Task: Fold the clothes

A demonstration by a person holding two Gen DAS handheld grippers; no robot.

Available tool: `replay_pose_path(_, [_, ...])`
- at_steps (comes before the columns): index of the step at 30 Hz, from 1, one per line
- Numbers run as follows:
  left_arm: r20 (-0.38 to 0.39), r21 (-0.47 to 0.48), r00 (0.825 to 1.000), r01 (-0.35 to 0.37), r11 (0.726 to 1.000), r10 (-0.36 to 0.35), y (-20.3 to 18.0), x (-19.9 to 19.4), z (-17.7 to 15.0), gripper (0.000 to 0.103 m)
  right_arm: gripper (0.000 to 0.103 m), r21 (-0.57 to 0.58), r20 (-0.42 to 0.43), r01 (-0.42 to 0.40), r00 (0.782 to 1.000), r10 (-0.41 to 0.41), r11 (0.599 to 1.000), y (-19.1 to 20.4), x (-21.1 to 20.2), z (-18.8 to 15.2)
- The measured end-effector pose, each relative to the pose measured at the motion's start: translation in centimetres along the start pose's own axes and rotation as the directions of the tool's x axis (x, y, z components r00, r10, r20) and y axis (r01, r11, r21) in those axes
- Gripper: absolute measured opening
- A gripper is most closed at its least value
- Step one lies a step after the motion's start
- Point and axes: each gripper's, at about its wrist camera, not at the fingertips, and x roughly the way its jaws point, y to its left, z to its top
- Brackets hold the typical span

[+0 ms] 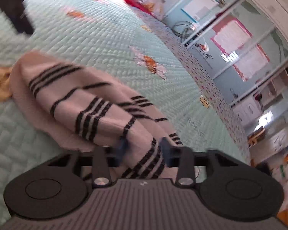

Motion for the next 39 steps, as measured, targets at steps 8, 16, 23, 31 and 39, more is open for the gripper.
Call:
replay_pose_path(8, [-0.016,0.109,0.993,0.119,0.987,-0.118,-2.9,0.5,-0.8,0.045,0.012,0.617,-0.136,0.081,0.991,0.004,0.783,-9.9,4.8,-3.4])
replay_pose_path(16, [0.050,0.585,0.978,0.137,0.799,-0.203,-11.0,1.9,-3.1,0.055,0.066,0.816,0.114,-0.077,0.993,-0.028,0.573,-10.1,-5.6,-7.5])
replay_pose_path(23, [0.002,0.858,0.976,0.110,0.502,-0.217,-17.7,6.6,-6.3,0.059,0.067,0.915,0.032,0.048,0.981,-0.190,0.401,-10.5,-13.2,-14.9])
replay_pose_path(31, [0.006,0.938,0.983,0.058,0.341,-0.184,-24.0,11.3,-7.8,0.060,0.073,0.964,-0.078,0.129,0.973,-0.217,0.234,-10.9,-14.7,-20.7])
replay_pose_path(39, [0.135,0.501,0.961,0.144,0.854,-0.241,-21.0,6.7,2.9,0.013,0.073,0.974,-0.014,0.047,0.989,-0.149,0.223,-9.4,-14.0,-21.2])
